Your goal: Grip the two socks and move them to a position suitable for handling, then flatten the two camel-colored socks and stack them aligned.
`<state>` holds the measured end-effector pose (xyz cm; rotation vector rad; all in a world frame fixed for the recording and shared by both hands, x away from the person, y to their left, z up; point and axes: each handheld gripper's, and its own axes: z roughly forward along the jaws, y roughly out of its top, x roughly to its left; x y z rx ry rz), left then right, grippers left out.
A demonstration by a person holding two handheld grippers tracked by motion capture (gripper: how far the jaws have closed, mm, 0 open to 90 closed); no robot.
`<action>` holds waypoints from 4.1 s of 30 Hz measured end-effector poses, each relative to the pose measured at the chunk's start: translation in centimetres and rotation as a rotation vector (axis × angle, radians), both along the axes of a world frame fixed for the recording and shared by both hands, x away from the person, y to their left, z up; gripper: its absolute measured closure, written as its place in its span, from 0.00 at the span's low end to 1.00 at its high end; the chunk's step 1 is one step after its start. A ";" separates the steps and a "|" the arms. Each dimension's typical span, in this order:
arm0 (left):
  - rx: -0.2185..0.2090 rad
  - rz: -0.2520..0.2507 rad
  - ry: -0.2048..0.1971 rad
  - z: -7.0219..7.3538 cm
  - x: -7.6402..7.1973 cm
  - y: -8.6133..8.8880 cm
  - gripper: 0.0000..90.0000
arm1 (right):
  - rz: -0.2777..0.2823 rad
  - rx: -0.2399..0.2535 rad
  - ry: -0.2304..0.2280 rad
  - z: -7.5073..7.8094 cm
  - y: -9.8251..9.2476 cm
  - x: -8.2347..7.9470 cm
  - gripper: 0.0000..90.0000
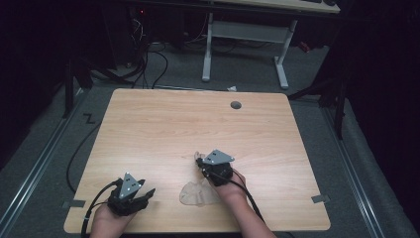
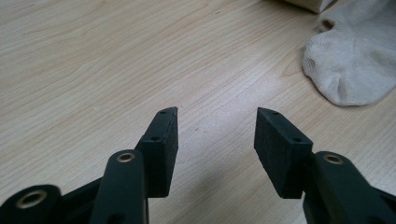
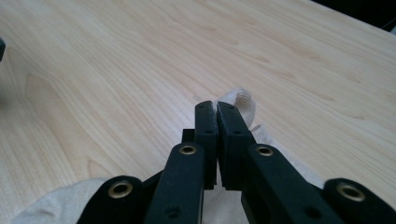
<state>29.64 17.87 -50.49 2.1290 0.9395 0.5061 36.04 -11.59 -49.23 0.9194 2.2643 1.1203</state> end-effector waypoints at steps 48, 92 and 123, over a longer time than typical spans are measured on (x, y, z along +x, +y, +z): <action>-0.044 -0.037 0.101 -2.4 8.0 -10.3 0.75 | -0.272 0.004 0.218 -3.4 -8.2 3.0 0.70; -0.123 -0.047 -0.147 2.5 3.6 -7.3 0.99 | -0.161 0.050 -0.011 1.0 -6.9 -1.9 0.96; -0.020 -0.158 -0.044 0.4 -2.0 -8.9 0.99 | -0.076 -0.016 0.064 -1.1 -9.2 -8.3 0.96</action>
